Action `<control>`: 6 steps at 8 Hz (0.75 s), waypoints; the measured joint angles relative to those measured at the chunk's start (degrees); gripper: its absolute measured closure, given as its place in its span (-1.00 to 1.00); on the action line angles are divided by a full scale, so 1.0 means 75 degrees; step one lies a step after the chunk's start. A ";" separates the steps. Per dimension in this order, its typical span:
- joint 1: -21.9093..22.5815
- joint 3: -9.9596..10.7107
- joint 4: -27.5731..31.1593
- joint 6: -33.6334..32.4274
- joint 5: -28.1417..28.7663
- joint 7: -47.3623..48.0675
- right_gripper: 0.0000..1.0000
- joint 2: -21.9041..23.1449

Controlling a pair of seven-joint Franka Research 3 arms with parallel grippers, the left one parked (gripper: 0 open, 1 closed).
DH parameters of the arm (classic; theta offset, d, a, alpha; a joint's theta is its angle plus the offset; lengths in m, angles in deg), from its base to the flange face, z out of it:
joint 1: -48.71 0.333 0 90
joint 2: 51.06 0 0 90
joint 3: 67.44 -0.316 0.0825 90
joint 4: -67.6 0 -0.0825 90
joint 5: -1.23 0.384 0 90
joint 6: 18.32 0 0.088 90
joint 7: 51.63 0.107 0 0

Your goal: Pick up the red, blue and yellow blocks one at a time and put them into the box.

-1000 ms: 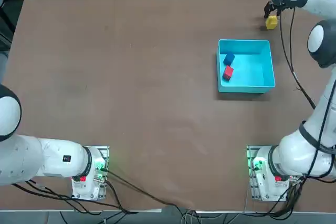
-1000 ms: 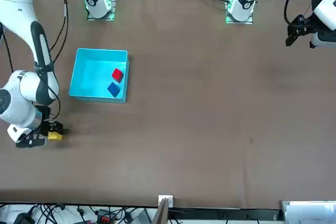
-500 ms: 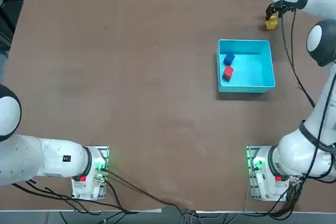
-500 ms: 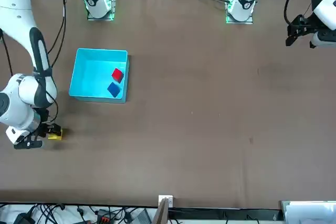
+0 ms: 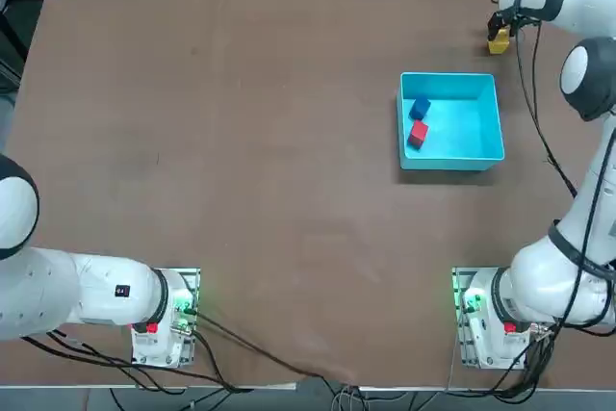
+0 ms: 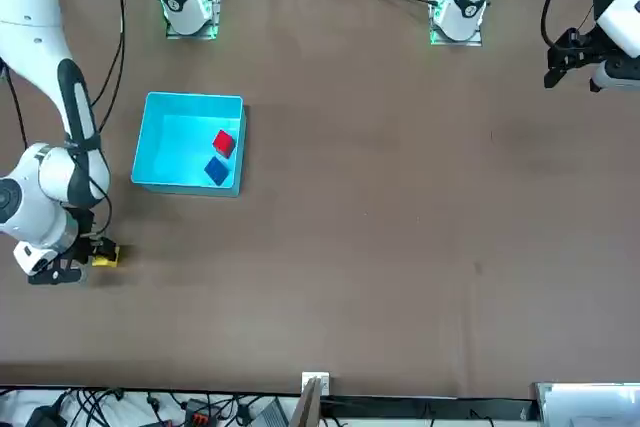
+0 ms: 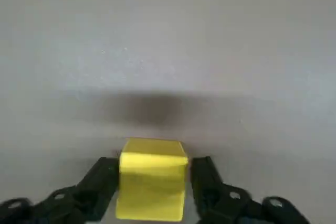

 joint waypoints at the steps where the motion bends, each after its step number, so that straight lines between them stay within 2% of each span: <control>1: -0.0001 -0.0013 -0.0022 0.0002 0.0001 -0.0001 -0.37 -0.0001; 4: 0.0015 -0.0084 -0.0042 -0.0102 0.0001 -0.0001 -0.37 0.0084; 6: 0.0030 -0.0218 -0.0123 -0.1127 0.0002 -0.0016 -0.37 0.0777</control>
